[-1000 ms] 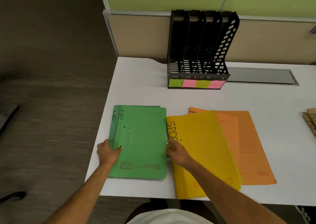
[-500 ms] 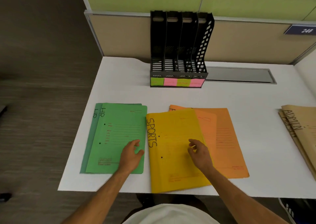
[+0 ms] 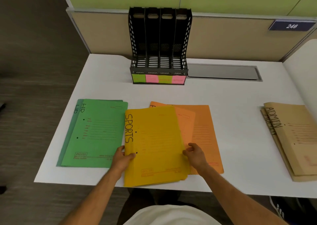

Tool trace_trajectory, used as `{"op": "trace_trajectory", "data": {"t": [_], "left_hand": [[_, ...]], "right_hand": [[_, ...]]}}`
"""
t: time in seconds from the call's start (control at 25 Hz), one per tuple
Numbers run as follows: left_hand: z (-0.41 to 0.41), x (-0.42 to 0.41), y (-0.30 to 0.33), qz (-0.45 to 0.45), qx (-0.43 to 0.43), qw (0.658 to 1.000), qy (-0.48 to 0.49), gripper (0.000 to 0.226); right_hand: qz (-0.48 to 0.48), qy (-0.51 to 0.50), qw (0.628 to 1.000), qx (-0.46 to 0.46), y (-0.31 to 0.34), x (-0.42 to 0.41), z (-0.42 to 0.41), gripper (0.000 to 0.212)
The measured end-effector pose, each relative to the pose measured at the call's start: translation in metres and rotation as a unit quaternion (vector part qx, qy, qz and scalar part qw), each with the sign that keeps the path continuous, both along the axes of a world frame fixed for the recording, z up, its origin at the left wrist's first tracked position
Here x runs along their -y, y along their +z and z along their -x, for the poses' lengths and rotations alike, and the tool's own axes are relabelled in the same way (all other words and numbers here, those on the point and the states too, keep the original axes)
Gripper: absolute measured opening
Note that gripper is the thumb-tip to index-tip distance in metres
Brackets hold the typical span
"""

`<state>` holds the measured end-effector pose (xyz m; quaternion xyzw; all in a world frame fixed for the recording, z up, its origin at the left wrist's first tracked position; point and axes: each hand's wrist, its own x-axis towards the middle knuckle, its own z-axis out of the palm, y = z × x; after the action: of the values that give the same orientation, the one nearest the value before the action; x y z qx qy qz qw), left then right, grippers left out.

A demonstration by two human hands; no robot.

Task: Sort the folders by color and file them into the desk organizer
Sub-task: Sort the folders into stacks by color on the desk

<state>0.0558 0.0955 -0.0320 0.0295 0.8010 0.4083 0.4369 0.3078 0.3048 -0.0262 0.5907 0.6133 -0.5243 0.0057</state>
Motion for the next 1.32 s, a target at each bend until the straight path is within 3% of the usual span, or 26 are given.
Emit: {"op": "trace_trajectory", "data": {"t": [0.24,0.52,0.68,0.88,1.16,1.32], "left_hand": [[-0.003,-0.004,0.004,0.000,0.011,1.000,0.014,0.029],[-0.007,-0.019,0.001,-0.020,-0.021,0.998,0.063,0.040],[0.004,-0.014,0.007,-0.051,0.006,0.997,0.060,0.041],[0.002,-0.013,0.012,-0.060,0.020,0.996,0.061,0.042],[0.005,-0.011,0.024,-0.099,0.036,0.991,0.078,0.039],[0.018,0.003,0.033,-0.122,0.037,0.989,0.079,0.038]], "right_hand": [[0.116,-0.066,0.989,-0.067,0.000,-0.009,-0.004,0.027],[0.123,-0.066,0.980,-0.142,-0.001,-0.010,0.002,0.006],[0.149,-0.052,0.975,-0.160,0.004,-0.009,-0.002,0.028],[0.146,-0.081,0.970,-0.178,0.006,-0.011,-0.006,0.010],[0.136,-0.104,0.971,-0.169,0.006,-0.014,-0.009,0.024],[0.167,-0.065,0.963,-0.202,0.008,-0.014,-0.012,0.017]]}}
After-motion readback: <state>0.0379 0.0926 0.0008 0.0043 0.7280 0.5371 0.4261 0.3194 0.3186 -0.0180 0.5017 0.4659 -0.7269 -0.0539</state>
